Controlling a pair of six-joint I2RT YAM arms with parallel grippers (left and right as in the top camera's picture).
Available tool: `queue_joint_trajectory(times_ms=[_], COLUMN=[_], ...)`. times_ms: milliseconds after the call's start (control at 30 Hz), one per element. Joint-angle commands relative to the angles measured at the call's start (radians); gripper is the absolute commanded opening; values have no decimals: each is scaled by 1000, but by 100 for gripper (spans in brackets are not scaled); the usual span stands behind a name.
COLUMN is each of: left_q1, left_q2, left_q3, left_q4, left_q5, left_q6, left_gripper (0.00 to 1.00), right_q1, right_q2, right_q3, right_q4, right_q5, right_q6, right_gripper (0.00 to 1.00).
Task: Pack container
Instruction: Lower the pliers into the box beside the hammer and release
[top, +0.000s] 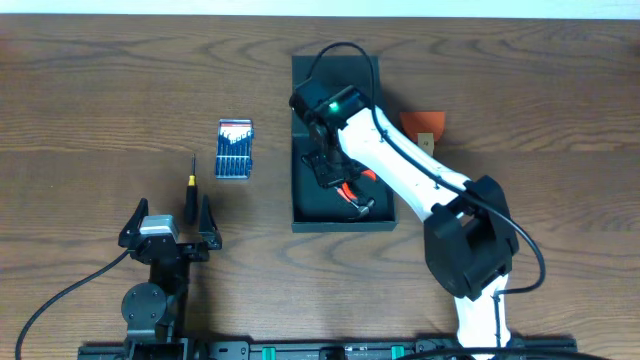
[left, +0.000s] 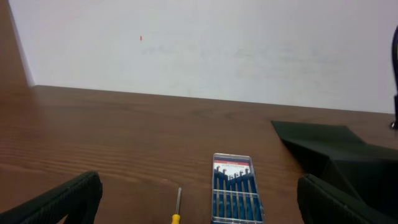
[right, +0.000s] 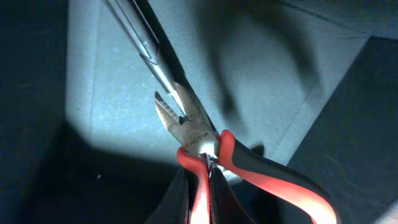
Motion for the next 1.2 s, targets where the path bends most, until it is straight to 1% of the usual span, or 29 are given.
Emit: queue_joint_trajectory(times_ms=[0, 433, 500, 533, 567, 600, 700, 767, 967, 1167], left_q1=[-4, -4, -4, -4, -4, -4, -4, -4, -4, -4], left_q2=[-6, -6, -6, -6, -6, -6, -6, -6, -6, -6], left_q3=[-9, -9, -9, -9, -9, -9, -9, -9, -9, -9], left_q4=[4, 4, 4, 5, 4, 4, 4, 4, 4, 4], left_q5=[3, 3, 3, 3, 3, 3, 3, 3, 3, 3], left_q6=[9, 9, 9, 9, 9, 9, 9, 9, 9, 9], left_gripper=[99, 99, 99, 99, 98, 98, 99, 99, 99, 99], right_q1=[13, 8, 4, 2, -1, -3, -3, -3, -3, -21], right_q2=[14, 17, 17, 17, 17, 17, 17, 17, 17, 17], right_q3=[-22, -200, -216, -219, -220, -220, -220, -220, -196, -49], right_q4=[19, 166, 178, 180, 180, 180, 183, 183, 170, 80], right_q5=[14, 14, 14, 14, 14, 14, 14, 14, 2, -1], right_q6=[17, 17, 17, 17, 17, 13, -6, -6, -17, -40], right_gripper=[1, 1, 6, 15, 29, 35, 48, 51, 50, 52])
